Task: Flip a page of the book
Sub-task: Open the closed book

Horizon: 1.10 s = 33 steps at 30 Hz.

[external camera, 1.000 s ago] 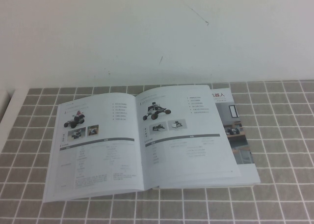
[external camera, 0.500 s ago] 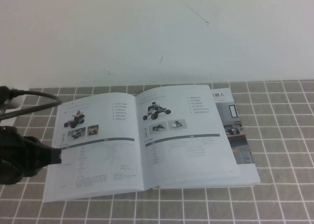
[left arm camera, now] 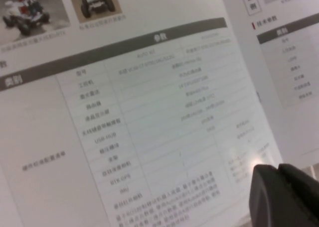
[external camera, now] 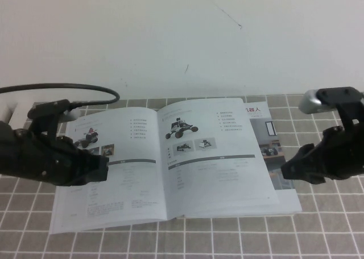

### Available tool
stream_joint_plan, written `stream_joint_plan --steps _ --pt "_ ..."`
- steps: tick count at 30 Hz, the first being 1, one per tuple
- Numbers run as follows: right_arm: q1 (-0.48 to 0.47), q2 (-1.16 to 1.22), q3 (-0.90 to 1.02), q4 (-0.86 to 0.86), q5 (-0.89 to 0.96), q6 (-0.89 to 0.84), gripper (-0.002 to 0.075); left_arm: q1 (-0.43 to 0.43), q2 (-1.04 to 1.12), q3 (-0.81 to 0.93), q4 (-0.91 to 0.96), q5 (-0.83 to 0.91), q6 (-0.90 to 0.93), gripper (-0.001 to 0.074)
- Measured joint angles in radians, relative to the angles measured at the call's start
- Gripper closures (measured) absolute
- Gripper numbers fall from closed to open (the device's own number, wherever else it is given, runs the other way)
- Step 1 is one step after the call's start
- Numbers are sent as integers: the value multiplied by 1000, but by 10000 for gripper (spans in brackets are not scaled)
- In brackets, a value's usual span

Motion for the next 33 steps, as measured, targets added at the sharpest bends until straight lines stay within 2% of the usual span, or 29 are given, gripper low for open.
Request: stream_joint_plan --steps 4,10,24,33 --pt "0 129 -62 144 -22 -159 433 0 124 -54 -26 -4 36 738" --pt "0 274 -155 314 -22 -335 424 0 267 -109 -39 39 84 738" --pt "0 394 -183 320 -151 -369 423 0 365 -117 -41 34 120 738" --pt "0 441 -187 321 -167 -369 423 0 381 -126 -41 45 125 738"
